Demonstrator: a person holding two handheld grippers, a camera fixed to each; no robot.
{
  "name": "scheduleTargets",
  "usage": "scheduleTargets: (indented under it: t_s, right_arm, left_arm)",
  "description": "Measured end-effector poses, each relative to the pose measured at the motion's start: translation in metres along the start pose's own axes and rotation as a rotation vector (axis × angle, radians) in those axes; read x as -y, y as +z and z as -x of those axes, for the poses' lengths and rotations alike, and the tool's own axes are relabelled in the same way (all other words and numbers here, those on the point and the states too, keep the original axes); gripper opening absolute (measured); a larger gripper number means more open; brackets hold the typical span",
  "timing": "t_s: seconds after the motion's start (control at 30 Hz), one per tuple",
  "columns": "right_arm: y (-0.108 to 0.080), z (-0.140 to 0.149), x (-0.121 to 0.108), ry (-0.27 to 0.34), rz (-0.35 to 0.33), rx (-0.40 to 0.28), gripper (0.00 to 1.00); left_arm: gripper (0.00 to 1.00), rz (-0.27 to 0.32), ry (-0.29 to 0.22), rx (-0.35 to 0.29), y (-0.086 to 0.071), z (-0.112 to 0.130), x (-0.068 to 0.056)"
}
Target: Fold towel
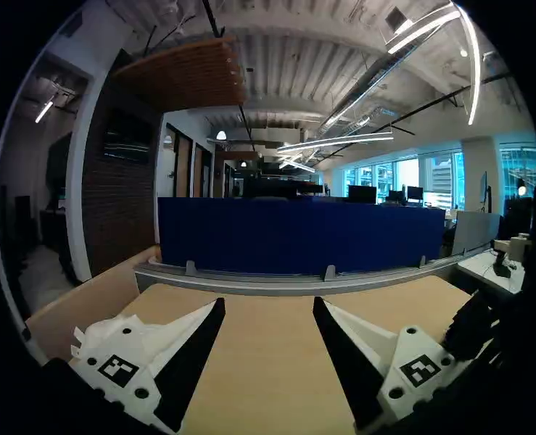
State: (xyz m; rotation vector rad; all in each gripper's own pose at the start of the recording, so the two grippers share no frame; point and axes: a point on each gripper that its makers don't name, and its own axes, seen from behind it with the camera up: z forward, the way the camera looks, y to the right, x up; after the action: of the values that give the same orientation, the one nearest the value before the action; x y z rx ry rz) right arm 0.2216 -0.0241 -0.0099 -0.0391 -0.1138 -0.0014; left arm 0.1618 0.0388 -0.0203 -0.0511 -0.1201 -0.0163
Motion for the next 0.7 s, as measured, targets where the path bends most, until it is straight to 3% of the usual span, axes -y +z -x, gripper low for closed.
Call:
scheduleTargets:
  t_s: [0.3, 0.7]
  right_arm:
    - [0.012, 0.010, 0.017, 0.002, -0.025, 0.022, 1.00]
    - [0.030, 0.030, 0.017, 0.019, -0.007, 0.013, 1.00]
  left_arm:
    - [0.90, -0.013, 0.063, -0.020, 0.008, 0.040, 0.005]
    - [0.90, -0.032, 0.048, -0.061, 0.021, 0.098, 0.015]
